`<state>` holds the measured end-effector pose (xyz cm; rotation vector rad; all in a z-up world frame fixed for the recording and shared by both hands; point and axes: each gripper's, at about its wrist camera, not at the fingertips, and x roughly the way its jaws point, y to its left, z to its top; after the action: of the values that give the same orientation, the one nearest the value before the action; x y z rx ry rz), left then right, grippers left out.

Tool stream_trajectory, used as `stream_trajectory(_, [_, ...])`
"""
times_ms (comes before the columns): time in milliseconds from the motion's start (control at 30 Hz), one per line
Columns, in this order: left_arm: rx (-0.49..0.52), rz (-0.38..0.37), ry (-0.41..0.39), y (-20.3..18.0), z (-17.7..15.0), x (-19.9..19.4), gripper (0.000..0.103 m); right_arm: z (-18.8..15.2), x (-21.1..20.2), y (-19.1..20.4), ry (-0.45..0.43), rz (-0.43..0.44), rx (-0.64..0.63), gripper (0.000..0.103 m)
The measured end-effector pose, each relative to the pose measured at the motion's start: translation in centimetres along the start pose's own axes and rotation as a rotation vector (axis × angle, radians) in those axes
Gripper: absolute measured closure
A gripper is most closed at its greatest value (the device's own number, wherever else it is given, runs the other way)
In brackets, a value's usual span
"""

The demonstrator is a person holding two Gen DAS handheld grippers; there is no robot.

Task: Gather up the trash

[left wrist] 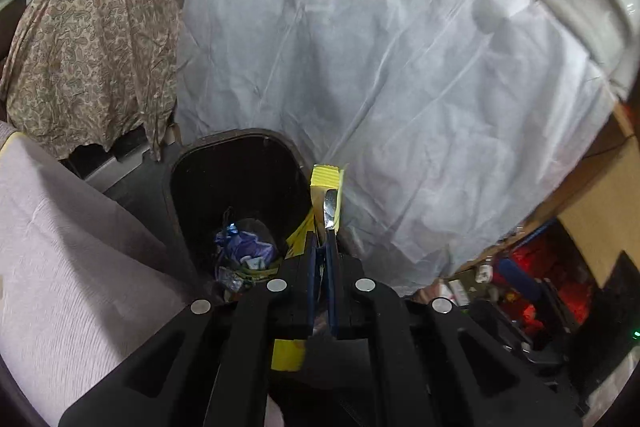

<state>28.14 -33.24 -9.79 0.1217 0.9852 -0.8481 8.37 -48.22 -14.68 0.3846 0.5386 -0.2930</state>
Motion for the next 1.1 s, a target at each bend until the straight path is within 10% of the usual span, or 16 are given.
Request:
stream_trajectory(267, [-0.009, 0.063, 0.105, 1.4, 0.9, 4.3, 0.094, -0.9, 3.3, -1.8, 0.033, -0.004, 0.021, 0.026])
stream_trajectory(367, [-0.018, 0.078, 0.121, 1.6, 1.0, 4.4, 0.064, -1.3, 4.3, -2.2, 0.05, 0.006, 0.038, 0.026])
stream_trajectory(433, [-0.025, 0.08, 0.082, 1.8, 1.2, 3.7, 0.034, -1.6, 4.8, -2.5, 0.059, 0.008, 0.045, 0.026])
stream_trajectory(700, [-0.04, 0.043, -0.068, 1.6, 1.1, -1.9, 0.025, -2.0, 4.7, -2.2, 0.061, -0.009, 0.042, 0.026])
stream_trajectory(1100, [0.0, 0.216, -0.393, 1.2, -7.7, -18.6, 0.006, -1.2, -4.0, 5.4, -0.111, -0.01, -0.078, 0.006])
